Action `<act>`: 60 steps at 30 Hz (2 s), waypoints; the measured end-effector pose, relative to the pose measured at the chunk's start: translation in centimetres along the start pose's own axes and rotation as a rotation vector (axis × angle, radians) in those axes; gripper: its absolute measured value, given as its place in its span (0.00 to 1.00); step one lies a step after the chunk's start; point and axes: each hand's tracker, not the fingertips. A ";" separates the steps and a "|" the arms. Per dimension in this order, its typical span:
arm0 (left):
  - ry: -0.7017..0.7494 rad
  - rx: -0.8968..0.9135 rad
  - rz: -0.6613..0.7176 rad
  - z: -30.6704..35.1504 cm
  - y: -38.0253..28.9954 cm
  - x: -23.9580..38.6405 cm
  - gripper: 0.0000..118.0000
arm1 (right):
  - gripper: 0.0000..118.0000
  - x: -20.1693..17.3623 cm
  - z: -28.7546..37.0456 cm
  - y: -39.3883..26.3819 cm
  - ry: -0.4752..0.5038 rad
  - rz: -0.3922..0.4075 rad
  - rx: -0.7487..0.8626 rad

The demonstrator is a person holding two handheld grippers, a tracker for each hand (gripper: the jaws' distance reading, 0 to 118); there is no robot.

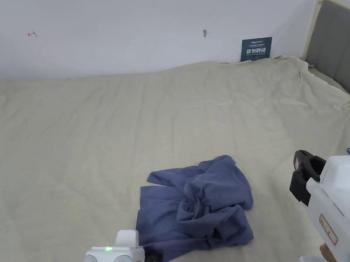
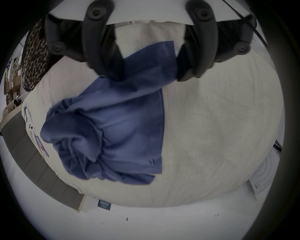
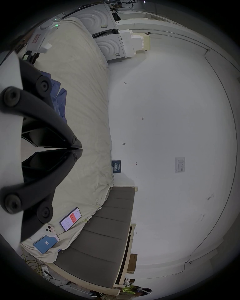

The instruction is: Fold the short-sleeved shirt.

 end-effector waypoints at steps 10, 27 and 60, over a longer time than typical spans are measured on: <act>-0.063 0.108 -0.010 2.4 1.0 0.3 0.05 | 0.00 0.4 -3.1 -0.5 -0.002 0.016 -0.088; -0.147 0.261 0.064 6.0 4.3 -2.4 0.05 | 0.77 0.9 -24.9 -8.1 0.106 -0.156 -0.646; -0.150 0.449 0.241 11.8 8.6 -9.7 0.04 | 0.04 3.2 -15.4 5.6 0.219 -0.086 -0.323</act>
